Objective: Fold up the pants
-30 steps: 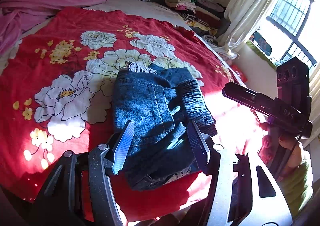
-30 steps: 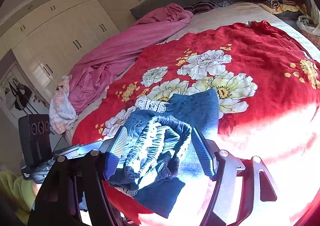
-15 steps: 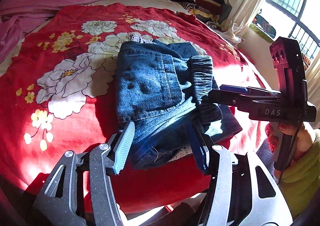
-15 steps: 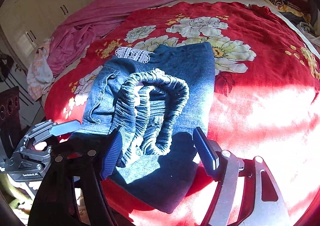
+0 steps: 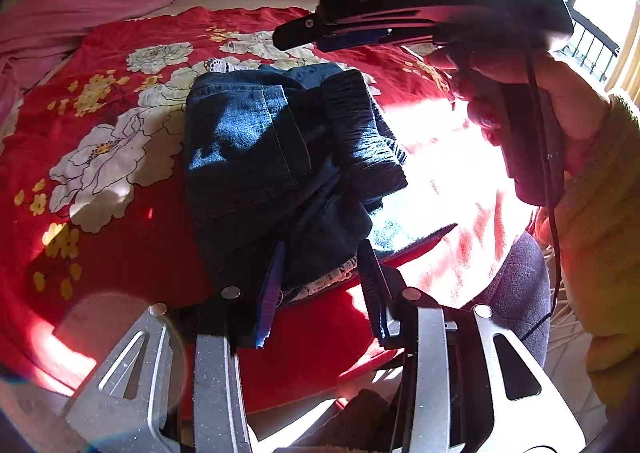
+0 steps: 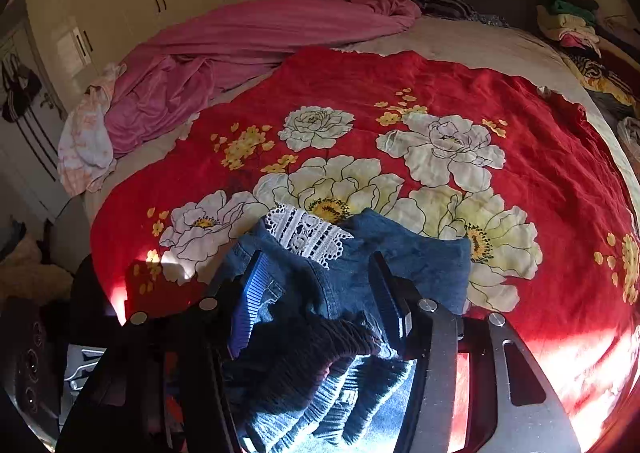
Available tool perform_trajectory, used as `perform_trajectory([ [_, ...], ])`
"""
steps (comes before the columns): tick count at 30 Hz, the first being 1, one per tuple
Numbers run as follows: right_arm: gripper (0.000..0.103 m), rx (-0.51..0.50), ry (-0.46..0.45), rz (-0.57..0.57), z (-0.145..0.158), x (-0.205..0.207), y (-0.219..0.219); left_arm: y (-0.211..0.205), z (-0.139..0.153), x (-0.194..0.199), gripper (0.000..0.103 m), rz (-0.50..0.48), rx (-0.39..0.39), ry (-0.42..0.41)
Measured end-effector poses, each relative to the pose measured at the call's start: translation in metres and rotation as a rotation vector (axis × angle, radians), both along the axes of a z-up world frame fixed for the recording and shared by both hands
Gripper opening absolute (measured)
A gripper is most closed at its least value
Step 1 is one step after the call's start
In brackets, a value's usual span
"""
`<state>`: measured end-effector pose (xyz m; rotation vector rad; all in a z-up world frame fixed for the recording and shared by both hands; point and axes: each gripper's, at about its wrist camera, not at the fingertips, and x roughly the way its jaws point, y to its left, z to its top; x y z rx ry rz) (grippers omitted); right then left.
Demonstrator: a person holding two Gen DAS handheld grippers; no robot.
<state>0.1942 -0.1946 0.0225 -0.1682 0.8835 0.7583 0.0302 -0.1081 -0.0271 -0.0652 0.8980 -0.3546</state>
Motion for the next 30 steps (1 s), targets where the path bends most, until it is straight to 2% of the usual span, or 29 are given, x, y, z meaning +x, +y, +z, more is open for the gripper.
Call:
perform_trajectory([
  [5, 0.049, -0.106, 0.035, 0.090, -0.020, 0.008, 0.036, 0.000, -0.002, -0.001, 0.030, -0.023, 0.002, 0.012],
  [6, 0.046, -0.138, 0.033, 0.097, -0.025, 0.008, 0.041, 0.000, -0.003, -0.001, 0.030, -0.023, 0.002, 0.012],
  [8, 0.035, -0.169, 0.048, 0.121, -0.036, 0.005, 0.047, -0.001, -0.002, -0.002, 0.030, -0.023, 0.001, 0.014],
  [9, 0.020, -0.168, 0.055, 0.134, -0.039, 0.002, 0.047, 0.000, -0.002, -0.001, 0.030, -0.023, -0.001, 0.015],
  [12, 0.007, -0.151, 0.020, 0.136, -0.034, -0.012, 0.046, 0.003, -0.003, 0.000, 0.030, -0.022, -0.021, 0.023],
  [15, 0.005, -0.165, -0.039, 0.098, -0.028, -0.012, 0.043, 0.005, -0.004, 0.002, 0.030, -0.017, -0.032, 0.031],
  [20, 0.004, -0.261, -0.066, 0.041, -0.042, 0.001, 0.046, 0.003, -0.004, 0.001, 0.030, -0.019, -0.031, 0.029],
  [23, 0.004, -0.207, -0.003, 0.000, -0.051, 0.012, 0.039, 0.004, -0.004, 0.000, 0.030, -0.019, -0.032, 0.028],
  [28, 0.005, -0.203, -0.005, -0.019, -0.050, 0.010, 0.036, 0.003, -0.005, 0.000, 0.030, -0.017, -0.031, 0.031],
  [30, 0.008, -0.164, 0.011, -0.037, -0.046, 0.009, 0.031, 0.003, -0.005, -0.001, 0.030, -0.017, -0.031, 0.031],
])
